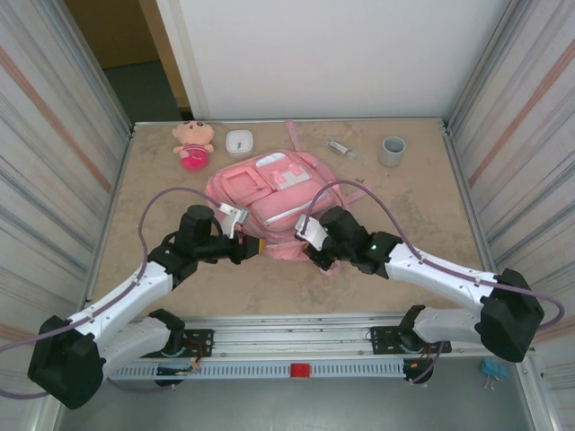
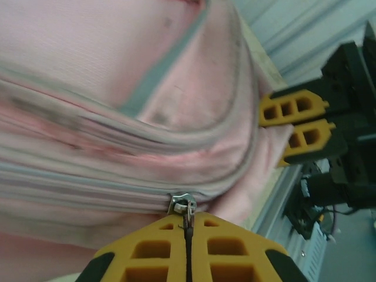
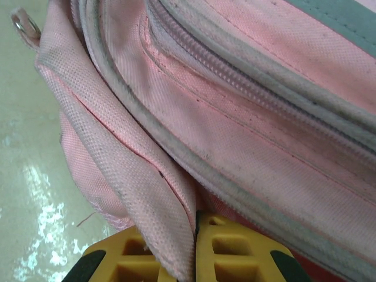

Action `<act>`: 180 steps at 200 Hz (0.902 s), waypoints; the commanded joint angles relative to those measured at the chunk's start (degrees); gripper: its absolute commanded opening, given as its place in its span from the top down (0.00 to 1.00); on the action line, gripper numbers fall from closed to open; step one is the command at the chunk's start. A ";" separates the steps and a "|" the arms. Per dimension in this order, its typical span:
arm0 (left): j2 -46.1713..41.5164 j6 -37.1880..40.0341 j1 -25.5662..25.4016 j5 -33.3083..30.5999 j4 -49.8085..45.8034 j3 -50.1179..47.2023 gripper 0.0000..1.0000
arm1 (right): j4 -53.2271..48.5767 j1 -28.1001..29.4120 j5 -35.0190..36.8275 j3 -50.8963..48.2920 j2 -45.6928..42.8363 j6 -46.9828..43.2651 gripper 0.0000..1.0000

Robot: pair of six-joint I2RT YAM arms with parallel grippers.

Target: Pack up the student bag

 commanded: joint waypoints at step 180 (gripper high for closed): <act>-3.15 3.05 -3.32 -4.38 3.34 3.05 1.00 | 7.13 -14.70 -17.69 -7.87 -14.13 68.00 0.37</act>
